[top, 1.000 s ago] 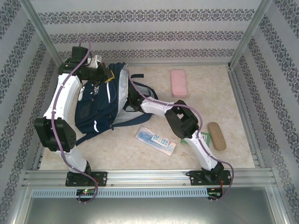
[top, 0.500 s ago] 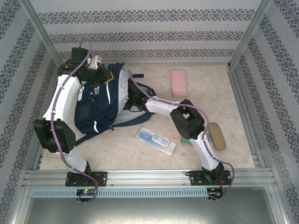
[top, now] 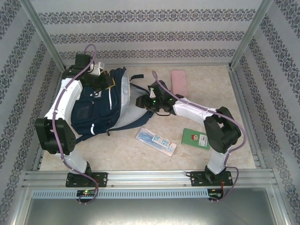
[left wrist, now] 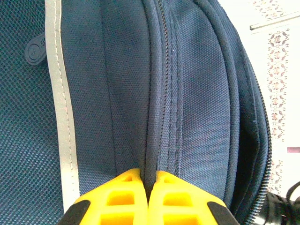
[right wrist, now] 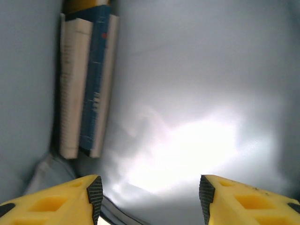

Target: Pack books, pencil case, and school supplies into a backpack

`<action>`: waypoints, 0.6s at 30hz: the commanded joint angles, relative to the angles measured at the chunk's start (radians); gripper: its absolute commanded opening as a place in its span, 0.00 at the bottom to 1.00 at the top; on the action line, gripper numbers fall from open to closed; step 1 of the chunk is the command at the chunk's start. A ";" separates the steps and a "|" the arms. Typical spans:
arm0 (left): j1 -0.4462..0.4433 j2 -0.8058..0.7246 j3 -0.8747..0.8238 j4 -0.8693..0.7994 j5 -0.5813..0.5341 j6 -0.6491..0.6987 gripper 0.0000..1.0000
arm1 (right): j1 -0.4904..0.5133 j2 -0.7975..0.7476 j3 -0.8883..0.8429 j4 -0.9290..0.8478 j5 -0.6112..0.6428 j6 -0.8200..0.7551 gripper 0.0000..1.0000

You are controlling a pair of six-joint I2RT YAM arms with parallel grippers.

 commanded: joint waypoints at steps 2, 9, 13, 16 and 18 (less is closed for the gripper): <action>0.011 -0.006 -0.056 0.044 -0.060 0.027 0.03 | -0.010 -0.102 -0.068 -0.196 0.107 -0.197 0.60; 0.004 -0.014 -0.128 0.090 -0.059 0.004 0.14 | -0.055 -0.217 -0.211 -0.299 0.198 -0.262 0.63; -0.028 -0.033 -0.175 0.120 -0.066 -0.019 0.24 | -0.100 -0.299 -0.290 -0.361 0.292 -0.195 0.63; -0.052 -0.050 -0.207 0.141 -0.070 -0.041 0.25 | -0.133 -0.352 -0.337 -0.441 0.374 -0.125 0.61; -0.068 -0.067 -0.230 0.161 -0.068 -0.063 0.33 | -0.155 -0.394 -0.380 -0.476 0.411 -0.077 0.61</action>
